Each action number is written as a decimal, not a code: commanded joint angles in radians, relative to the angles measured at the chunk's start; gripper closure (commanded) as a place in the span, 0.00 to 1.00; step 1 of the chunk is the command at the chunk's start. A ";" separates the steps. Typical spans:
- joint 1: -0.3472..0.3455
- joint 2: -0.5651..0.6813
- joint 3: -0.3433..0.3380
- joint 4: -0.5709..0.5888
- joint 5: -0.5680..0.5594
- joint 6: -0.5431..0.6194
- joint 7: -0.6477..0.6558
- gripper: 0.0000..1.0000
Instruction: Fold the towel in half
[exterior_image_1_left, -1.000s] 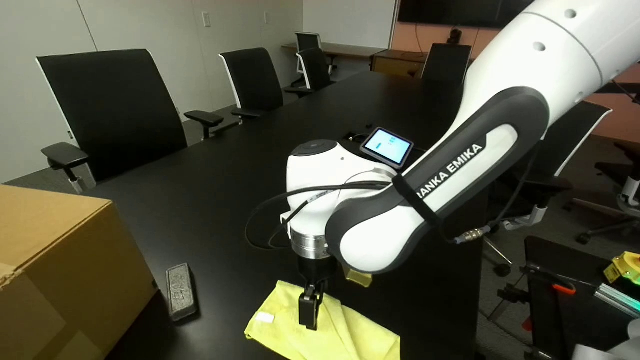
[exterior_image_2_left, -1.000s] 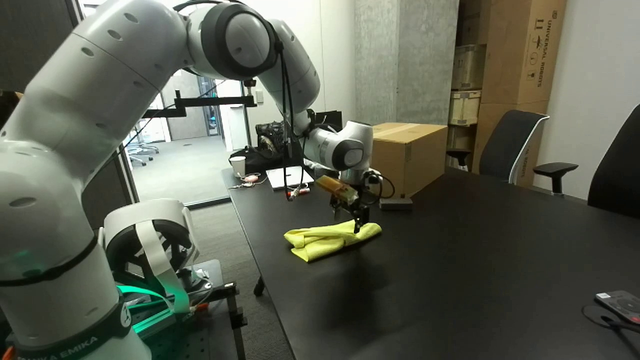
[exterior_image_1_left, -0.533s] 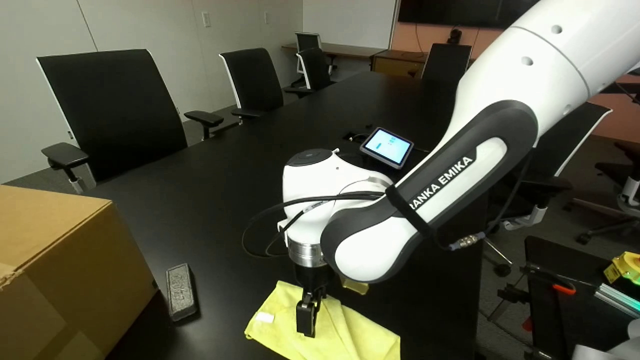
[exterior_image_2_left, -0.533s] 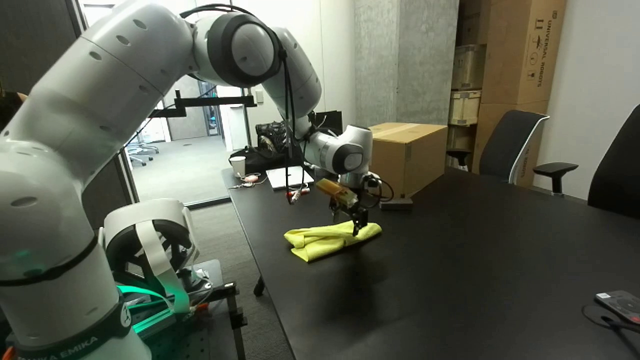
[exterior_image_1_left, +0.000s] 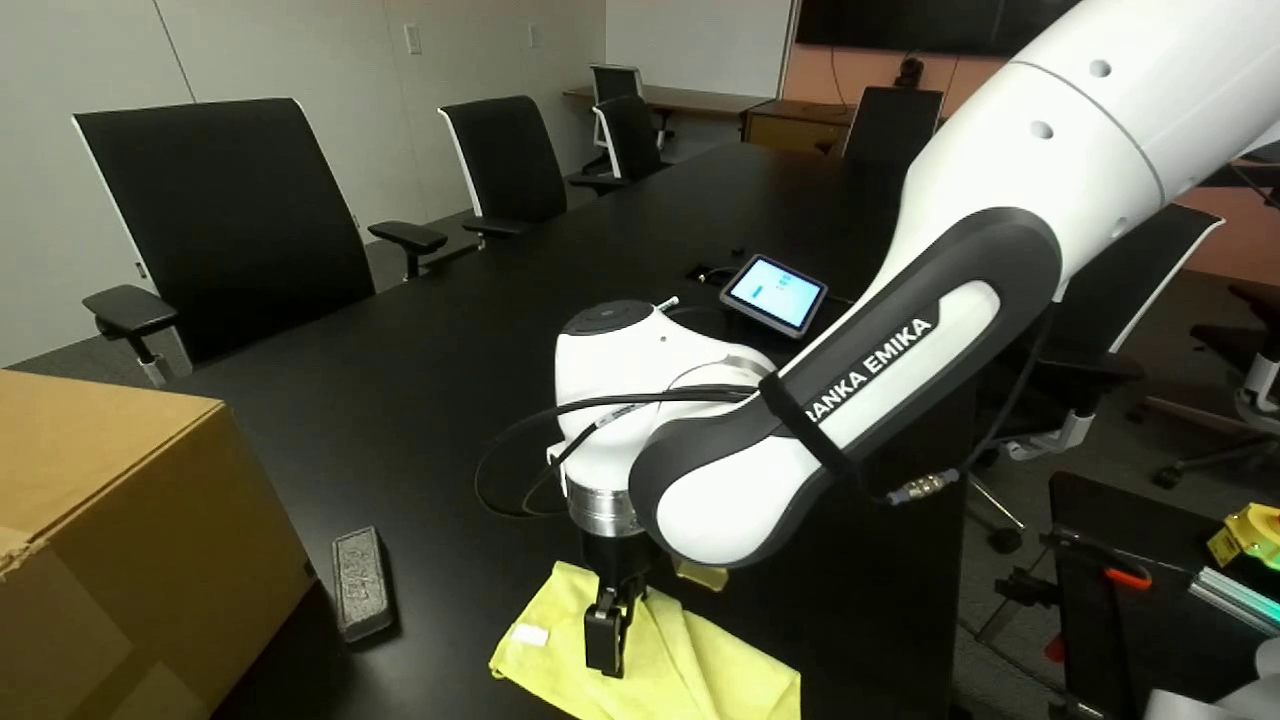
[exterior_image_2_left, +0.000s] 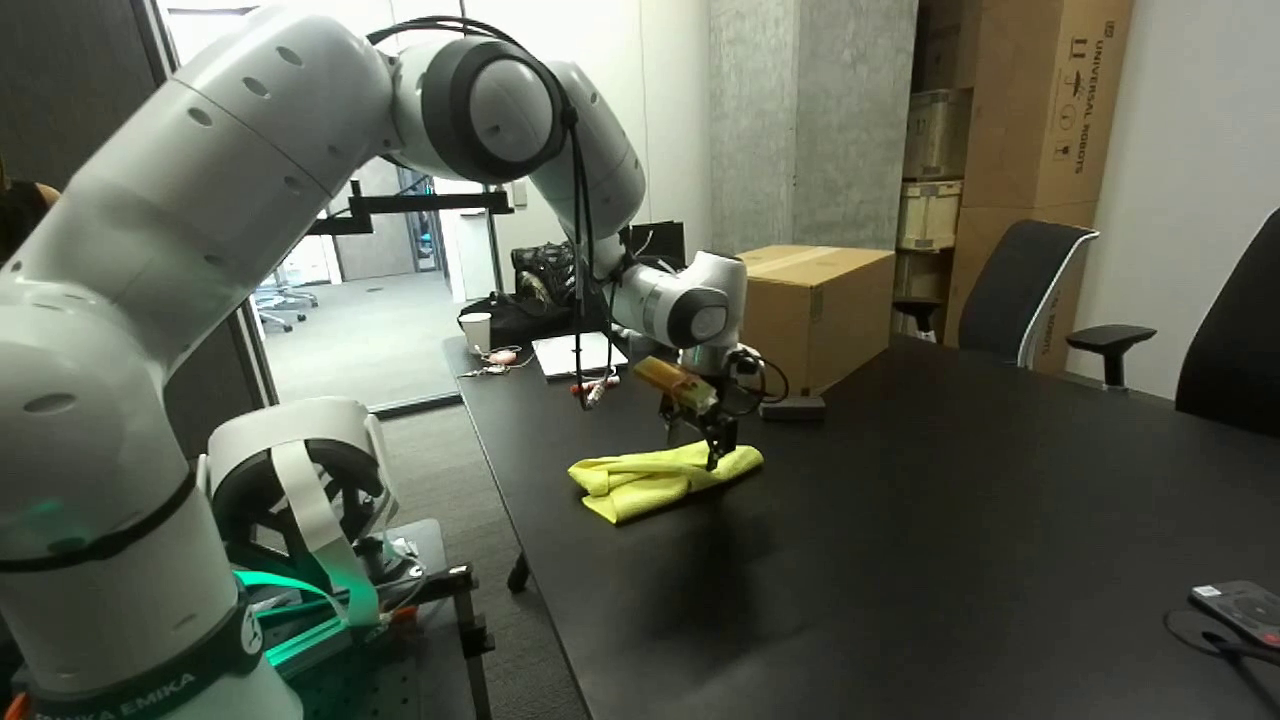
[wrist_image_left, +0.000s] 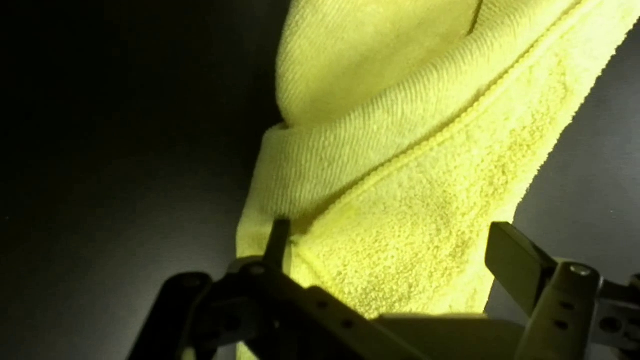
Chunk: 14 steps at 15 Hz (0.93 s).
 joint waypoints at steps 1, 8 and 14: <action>0.012 0.003 -0.001 0.044 -0.005 -0.052 0.002 0.00; 0.027 0.030 0.006 0.078 0.001 -0.122 -0.006 0.00; 0.025 0.065 0.006 0.093 0.005 -0.150 -0.007 0.00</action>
